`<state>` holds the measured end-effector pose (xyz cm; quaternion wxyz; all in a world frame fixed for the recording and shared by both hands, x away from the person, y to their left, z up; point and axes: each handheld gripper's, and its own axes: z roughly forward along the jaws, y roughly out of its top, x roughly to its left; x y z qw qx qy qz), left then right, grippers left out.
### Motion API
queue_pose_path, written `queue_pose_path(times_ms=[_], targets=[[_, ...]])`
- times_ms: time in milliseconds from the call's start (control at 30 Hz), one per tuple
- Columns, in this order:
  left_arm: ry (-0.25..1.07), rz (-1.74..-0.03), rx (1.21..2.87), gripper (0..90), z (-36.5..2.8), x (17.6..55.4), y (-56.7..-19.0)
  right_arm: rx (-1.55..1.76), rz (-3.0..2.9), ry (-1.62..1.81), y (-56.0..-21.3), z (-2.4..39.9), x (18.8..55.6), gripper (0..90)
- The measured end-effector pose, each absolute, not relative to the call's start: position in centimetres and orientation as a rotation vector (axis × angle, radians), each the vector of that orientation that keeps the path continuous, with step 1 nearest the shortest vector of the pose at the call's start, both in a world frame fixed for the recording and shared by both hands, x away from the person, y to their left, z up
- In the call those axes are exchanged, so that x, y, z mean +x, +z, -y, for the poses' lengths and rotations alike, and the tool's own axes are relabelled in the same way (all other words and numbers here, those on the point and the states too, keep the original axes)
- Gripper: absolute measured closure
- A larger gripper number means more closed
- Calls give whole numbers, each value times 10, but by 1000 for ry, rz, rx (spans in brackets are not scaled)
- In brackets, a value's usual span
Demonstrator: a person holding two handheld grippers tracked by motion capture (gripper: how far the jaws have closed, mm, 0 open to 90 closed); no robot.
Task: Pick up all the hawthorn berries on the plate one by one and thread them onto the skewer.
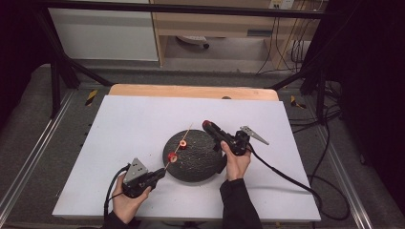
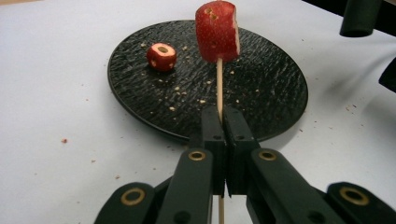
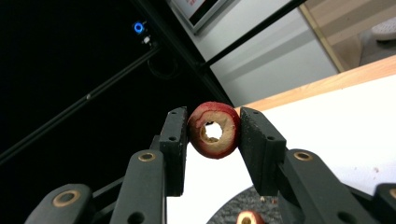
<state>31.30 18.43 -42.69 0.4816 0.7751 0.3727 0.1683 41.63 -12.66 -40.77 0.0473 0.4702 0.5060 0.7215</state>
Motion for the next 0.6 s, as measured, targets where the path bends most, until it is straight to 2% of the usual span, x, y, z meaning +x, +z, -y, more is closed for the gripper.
queue_pose_path(times_ms=[600], targets=[[342, -885, 1892, 884, -160, 311, -431, 1426, -1427, 2288, -404, 128, 417, 638]])
